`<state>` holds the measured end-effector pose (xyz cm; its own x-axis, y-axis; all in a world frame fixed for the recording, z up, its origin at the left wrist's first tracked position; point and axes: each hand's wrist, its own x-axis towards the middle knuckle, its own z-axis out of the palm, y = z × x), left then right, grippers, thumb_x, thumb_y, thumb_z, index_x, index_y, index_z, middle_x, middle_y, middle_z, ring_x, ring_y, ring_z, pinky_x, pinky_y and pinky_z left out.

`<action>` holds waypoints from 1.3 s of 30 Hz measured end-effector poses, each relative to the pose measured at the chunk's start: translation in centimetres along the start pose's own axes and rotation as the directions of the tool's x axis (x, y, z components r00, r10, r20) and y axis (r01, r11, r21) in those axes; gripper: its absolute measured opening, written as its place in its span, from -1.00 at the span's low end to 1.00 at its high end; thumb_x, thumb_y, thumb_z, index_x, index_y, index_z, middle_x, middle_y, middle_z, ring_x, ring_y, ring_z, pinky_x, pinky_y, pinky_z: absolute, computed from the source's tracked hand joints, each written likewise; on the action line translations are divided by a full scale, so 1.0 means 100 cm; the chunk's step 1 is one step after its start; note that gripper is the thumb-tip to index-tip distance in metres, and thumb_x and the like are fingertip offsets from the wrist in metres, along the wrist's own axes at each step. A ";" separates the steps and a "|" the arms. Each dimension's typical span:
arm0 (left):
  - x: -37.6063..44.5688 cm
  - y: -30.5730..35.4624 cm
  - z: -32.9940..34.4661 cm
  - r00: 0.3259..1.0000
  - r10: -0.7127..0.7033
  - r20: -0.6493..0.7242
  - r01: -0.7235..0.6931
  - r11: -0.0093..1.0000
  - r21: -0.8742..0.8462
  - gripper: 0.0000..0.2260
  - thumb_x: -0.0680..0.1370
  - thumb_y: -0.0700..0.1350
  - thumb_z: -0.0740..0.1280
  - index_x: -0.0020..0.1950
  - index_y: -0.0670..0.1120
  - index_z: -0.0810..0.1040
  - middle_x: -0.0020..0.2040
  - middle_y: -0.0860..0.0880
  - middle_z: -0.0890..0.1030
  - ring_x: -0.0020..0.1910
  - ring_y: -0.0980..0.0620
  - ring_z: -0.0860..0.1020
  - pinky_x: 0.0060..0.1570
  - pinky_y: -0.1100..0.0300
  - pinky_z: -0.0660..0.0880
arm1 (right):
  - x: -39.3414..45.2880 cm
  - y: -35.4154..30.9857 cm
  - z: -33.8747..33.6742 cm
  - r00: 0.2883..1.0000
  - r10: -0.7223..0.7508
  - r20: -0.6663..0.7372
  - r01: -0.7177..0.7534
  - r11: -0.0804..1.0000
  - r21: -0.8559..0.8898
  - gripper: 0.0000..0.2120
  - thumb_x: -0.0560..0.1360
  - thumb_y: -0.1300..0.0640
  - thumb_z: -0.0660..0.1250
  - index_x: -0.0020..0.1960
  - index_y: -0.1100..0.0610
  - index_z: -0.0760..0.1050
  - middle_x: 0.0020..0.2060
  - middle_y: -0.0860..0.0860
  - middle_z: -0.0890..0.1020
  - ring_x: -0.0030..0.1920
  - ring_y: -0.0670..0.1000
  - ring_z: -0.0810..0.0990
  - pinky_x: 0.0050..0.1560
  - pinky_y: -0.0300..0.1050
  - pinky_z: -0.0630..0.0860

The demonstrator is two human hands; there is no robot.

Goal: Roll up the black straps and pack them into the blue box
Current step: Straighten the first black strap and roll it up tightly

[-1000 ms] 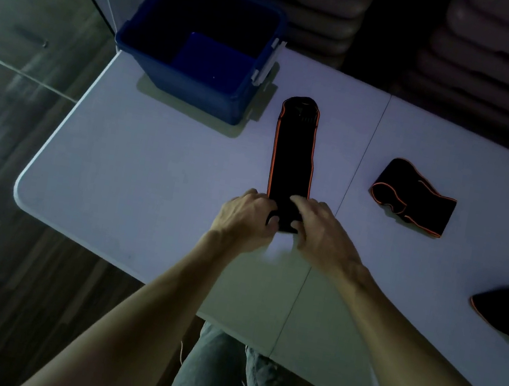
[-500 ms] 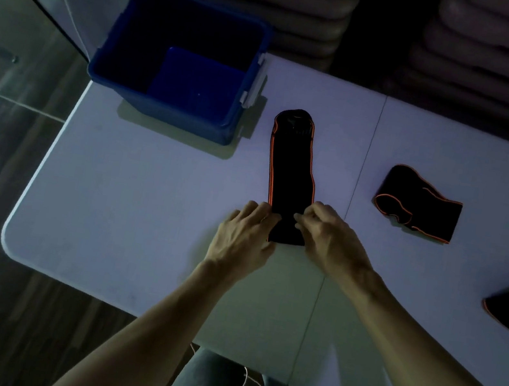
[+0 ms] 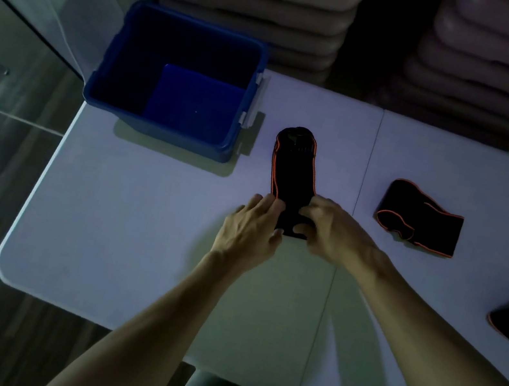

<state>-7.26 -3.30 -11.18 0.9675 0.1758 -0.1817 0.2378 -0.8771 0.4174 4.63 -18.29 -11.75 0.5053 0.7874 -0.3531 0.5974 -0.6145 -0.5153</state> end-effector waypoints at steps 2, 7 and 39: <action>0.007 -0.001 0.000 0.999 -0.045 0.000 0.045 0.999 0.003 -0.71 0.53 0.01 0.32 0.19 -0.09 0.47 0.13 -0.02 0.48 0.09 -0.05 0.47 -0.15 0.00 0.55 | 0.009 -0.002 -0.005 0.999 0.054 -0.005 -0.054 0.998 -0.016 -0.85 0.54 0.10 0.33 0.07 0.13 0.54 -0.01 0.03 0.46 -0.01 0.07 0.49 -0.10 -0.02 0.48; 0.025 0.005 -0.007 0.988 -0.152 0.036 0.150 0.987 0.057 -0.64 0.53 0.07 0.26 0.21 -0.12 0.51 0.16 -0.08 0.43 0.14 -0.08 0.42 -0.07 0.03 0.48 | 0.002 -0.010 -0.006 0.944 -0.100 -0.314 0.063 0.990 -0.128 -0.76 0.53 0.10 0.38 0.14 0.17 0.45 0.04 0.07 0.47 0.01 0.03 0.45 -0.29 -0.07 0.53; 0.098 0.006 -0.017 0.850 -0.527 0.013 0.498 0.794 -0.347 -0.61 0.49 0.08 0.32 0.21 -0.10 0.40 0.08 -0.16 0.56 0.01 -0.17 0.56 -0.16 -0.01 0.56 | 0.046 0.020 -0.017 0.955 -0.067 -0.288 0.040 0.994 -0.100 -0.34 0.42 0.12 0.49 0.44 0.21 0.33 0.23 0.17 0.48 0.18 0.12 0.45 0.09 0.04 0.58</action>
<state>2.55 -1.33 -11.18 0.6955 0.6060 -0.3861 0.7008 -0.4537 0.5504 9.25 -16.00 -13.06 0.6222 0.7790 -0.0775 0.6763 -0.5847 -0.4480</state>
